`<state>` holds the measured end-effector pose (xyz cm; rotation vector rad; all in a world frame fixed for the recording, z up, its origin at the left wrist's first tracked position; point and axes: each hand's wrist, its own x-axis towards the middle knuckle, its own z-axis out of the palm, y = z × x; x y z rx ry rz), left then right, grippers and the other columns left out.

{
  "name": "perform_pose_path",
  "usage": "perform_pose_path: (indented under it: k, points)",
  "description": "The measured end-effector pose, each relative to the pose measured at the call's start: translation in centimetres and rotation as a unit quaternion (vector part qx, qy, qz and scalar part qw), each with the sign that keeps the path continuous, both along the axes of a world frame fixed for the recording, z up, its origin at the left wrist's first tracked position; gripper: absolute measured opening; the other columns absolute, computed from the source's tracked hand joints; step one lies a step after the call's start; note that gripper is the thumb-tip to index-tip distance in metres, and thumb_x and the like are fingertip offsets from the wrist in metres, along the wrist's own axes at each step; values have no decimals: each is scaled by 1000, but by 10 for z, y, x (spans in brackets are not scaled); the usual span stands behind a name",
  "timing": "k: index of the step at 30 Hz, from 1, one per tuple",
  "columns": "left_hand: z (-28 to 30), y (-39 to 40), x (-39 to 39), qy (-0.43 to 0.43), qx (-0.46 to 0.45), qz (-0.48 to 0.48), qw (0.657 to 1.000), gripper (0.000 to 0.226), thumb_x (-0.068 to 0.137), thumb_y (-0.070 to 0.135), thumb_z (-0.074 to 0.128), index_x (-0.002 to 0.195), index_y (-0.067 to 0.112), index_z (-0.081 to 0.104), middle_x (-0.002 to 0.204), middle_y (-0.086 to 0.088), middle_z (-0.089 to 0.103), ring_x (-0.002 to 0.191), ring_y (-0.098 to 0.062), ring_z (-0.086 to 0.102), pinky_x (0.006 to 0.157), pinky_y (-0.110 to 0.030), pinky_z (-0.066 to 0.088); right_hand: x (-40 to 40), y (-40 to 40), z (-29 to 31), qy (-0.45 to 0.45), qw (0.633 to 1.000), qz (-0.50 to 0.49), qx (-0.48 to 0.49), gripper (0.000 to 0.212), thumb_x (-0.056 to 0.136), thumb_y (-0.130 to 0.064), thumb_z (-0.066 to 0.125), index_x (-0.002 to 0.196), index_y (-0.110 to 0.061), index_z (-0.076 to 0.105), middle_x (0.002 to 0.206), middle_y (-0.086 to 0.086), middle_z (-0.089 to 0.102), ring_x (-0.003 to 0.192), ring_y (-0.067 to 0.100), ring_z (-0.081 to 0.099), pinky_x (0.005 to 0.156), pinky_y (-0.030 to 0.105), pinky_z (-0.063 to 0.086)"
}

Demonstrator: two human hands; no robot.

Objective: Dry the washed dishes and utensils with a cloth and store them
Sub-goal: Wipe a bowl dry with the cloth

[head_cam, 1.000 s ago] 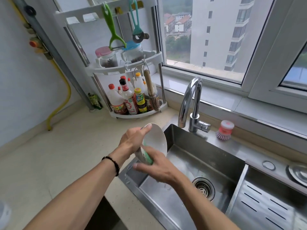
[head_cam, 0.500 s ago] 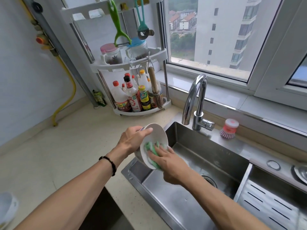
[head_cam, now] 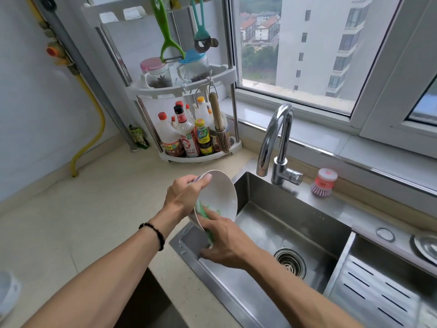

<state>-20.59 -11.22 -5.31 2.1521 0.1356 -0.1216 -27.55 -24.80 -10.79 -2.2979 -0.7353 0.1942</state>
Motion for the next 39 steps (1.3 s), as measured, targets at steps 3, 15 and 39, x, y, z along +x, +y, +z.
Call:
perform_pose_path:
  k: [3,15,39]
  points:
    - [4,13,5,51,-23,-71,996,53,68,67,60,79,17,72,74,0,68,76,-26,64,67,-35,43,9,-21,-17,-113,989,-2,-97,80,79,-2,71,151,-20,41,160,11,35,138,33,45,120,39,24]
    - [39,25,18,160,39,-159,974,55,66,55,63,107,20,71,104,-15,68,88,-32,67,59,-29,50,9,-22,-15,-242,955,13,-173,65,82,-8,59,146,-20,51,148,16,51,136,32,51,118,44,26]
    - [13,22,-8,-15,-144,6,989,35,65,48,68,92,27,78,88,1,76,88,-24,69,77,-40,57,14,19,30,-33,988,-20,-152,115,85,-40,70,159,-14,-14,163,13,-23,153,27,-16,119,34,-13]
